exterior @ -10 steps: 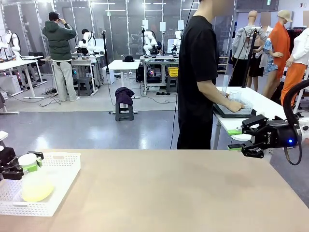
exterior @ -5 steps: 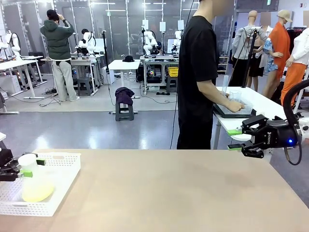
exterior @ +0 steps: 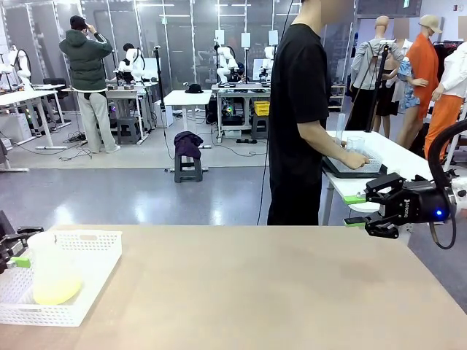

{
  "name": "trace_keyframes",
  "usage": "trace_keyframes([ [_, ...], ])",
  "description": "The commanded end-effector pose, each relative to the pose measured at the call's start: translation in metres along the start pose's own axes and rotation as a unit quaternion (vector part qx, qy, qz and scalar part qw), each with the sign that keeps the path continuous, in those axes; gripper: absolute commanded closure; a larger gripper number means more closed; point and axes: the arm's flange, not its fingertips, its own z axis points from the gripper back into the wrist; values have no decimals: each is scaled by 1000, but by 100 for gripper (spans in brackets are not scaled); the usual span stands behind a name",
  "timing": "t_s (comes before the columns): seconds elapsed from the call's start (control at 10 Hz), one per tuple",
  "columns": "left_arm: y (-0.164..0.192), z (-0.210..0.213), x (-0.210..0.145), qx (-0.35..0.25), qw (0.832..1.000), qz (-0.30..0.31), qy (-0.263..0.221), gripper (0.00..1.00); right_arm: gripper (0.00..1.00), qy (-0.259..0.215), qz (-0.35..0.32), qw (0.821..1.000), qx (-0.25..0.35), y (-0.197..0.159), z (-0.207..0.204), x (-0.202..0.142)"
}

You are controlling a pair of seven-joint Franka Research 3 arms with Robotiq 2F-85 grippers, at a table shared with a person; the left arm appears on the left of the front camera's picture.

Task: Prepare the solutions needed for the experiment.
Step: When the human places the Big flask in the center of the table, pick up the Big flask and place it in the left Organizing basket.

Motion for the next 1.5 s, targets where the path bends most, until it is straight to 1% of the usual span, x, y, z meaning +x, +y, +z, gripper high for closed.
trace_keyframes([
  [0.0,-7,-1,8,13,1000,3,12,0,48,2,1,1000,3,1,0,-1],
  [0.1,0,0,0,0,1000,0,0,0,48,2,1,1000,3,1,0,-1],
  [0.8,-1,0,-2,1,1000,1,-1,0,48,2,1,1000,3,1,0,-1],
  [0.9,-12,24,10,26,1000,-9,-12,0,48,2,1,1000,3,1,0,-1],
  [1.0,-25,45,21,47,999,-3,-14,0,48,2,1,1000,3,1,0,-1],
  [1.2,-43,72,38,67,998,20,-11,0,48,2,1,1000,3,1,0,-1],
  [1.3,-47,79,45,75,994,46,-60,0,48,2,1,1000,3,1,0,-1],
  [1.4,-48,80,49,103,987,91,-82,0,48,2,1,1000,3,1,0,-1],
])
